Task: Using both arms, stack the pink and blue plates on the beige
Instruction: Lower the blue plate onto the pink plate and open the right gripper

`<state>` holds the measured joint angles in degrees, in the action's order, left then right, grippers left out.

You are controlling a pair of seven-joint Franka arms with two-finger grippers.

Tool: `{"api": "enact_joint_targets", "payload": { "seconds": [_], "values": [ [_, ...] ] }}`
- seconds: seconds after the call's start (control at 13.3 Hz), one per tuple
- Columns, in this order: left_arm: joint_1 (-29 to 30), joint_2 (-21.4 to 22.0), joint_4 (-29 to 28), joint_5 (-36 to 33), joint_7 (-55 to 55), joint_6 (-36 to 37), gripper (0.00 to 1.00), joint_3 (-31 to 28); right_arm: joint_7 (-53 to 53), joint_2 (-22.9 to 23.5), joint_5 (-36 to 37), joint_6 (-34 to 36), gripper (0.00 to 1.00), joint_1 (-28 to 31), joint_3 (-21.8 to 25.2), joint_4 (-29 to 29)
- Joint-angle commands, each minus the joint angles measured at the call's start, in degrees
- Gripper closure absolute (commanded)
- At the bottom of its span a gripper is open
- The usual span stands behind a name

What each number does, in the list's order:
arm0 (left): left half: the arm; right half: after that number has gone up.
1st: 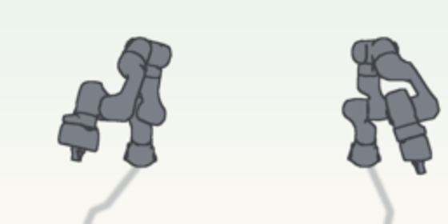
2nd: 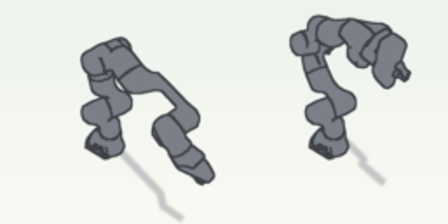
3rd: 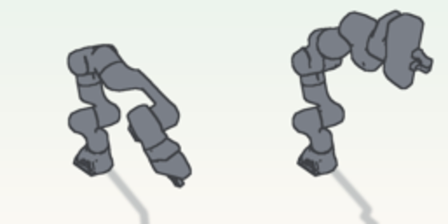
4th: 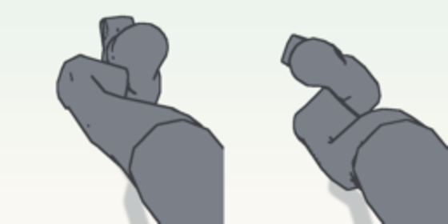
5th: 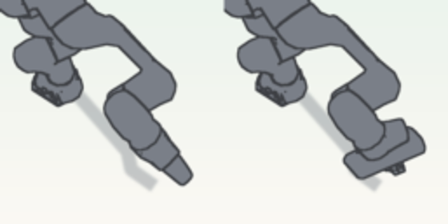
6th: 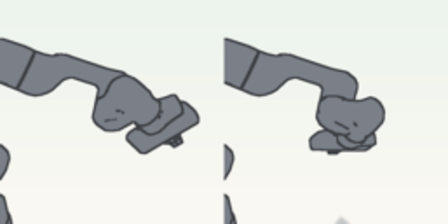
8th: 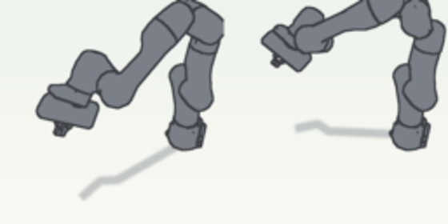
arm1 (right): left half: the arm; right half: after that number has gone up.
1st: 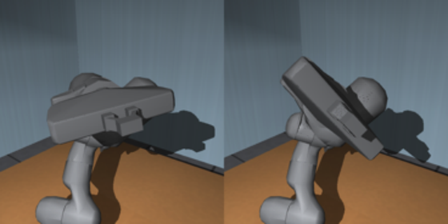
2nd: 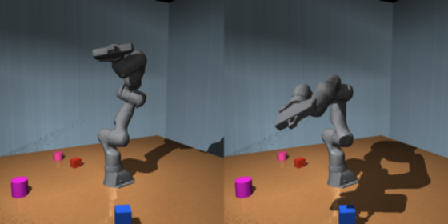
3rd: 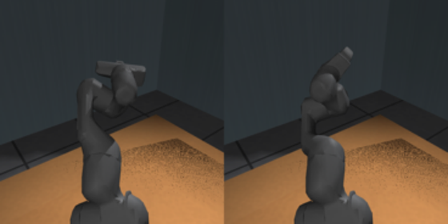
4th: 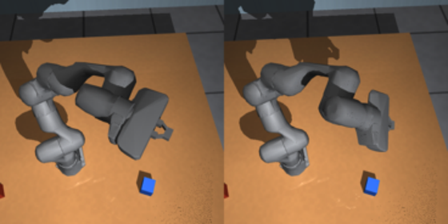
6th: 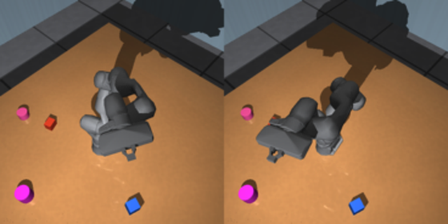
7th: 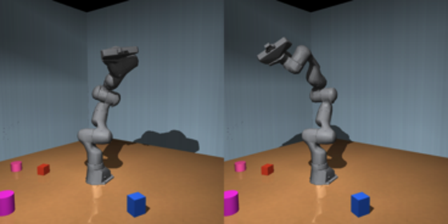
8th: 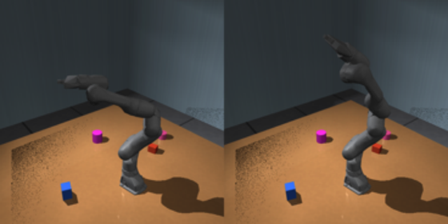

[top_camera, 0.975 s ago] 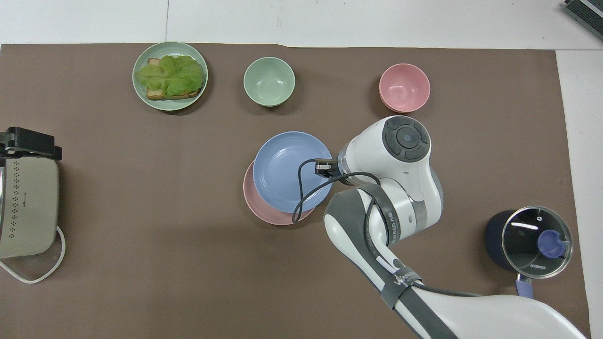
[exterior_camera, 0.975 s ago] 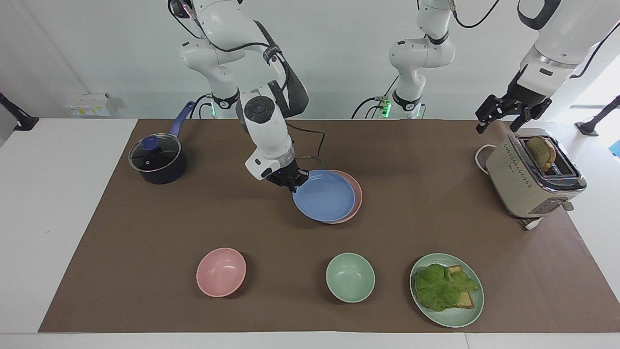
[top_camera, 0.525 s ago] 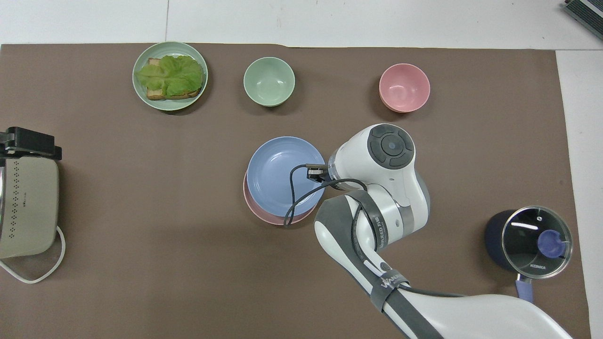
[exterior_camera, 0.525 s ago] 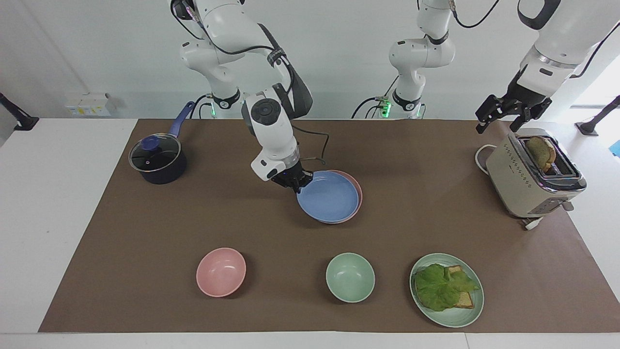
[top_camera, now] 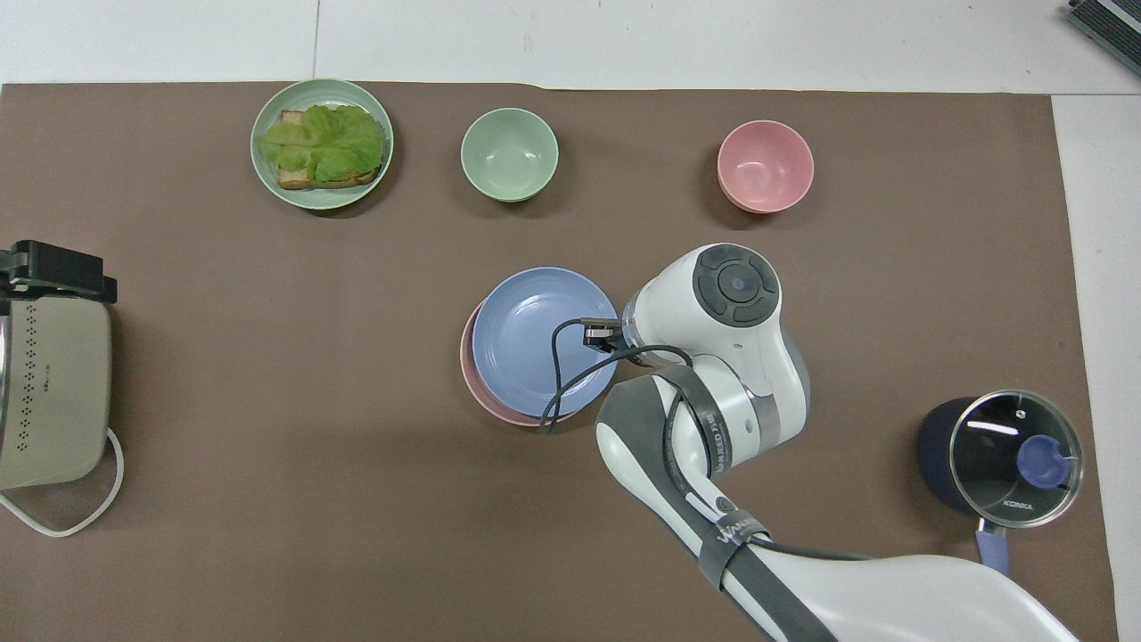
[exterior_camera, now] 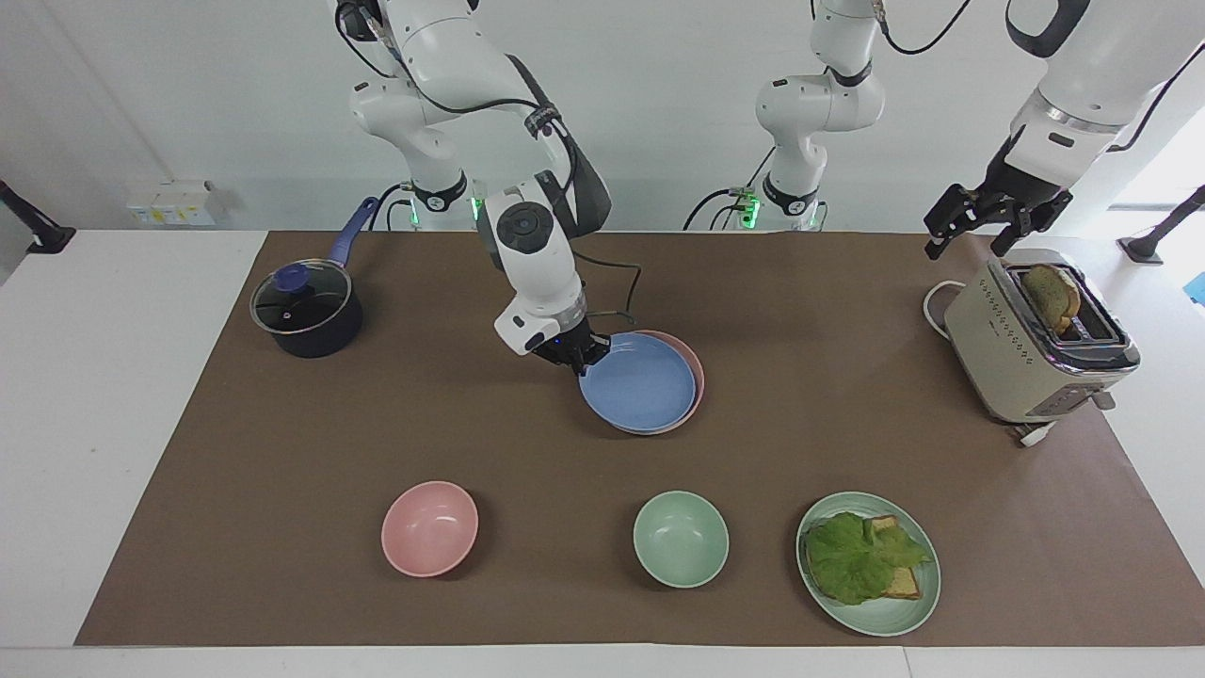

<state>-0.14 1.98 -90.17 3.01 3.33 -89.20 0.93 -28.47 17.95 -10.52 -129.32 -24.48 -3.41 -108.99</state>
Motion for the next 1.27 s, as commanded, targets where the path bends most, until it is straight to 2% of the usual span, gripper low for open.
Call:
{"api": "enact_joint_targets", "payload": {
  "seconds": [0.0, 0.15, 0.53, 0.9, 1.2],
  "values": [
    [0.76, -0.31, 1.23, -1.08, 0.01, 1.40, 0.00, 0.48, -0.62, -0.02, -1.61, -1.28, 0.40, 0.05, -0.10, -0.35],
    [0.67, -0.31, 1.23, -1.08, 0.01, 1.40, 0.00, 0.48, -0.62, 0.07, -1.35, -1.28, 0.00, 0.05, -0.02, 0.44],
    [0.67, -0.31, 1.23, -1.08, 0.01, 1.40, 0.00, 0.48, 0.17, -2.73, 0.23, -0.23, 0.00, 2.14, 0.69, 1.94],
    [0.67, -0.31, 1.23, -1.08, 0.01, 1.40, 0.00, 0.56, 1.13, -7.65, 10.33, 3.10, 0.00, 7.76, 0.51, 2.03],
    [0.67, -0.31, 1.23, -1.08, 0.01, 1.40, 0.00, 0.48, 12.10, -11.87, 10.52, 9.60, 0.00, 13.83, 0.51, 3.08]
  ]
}}
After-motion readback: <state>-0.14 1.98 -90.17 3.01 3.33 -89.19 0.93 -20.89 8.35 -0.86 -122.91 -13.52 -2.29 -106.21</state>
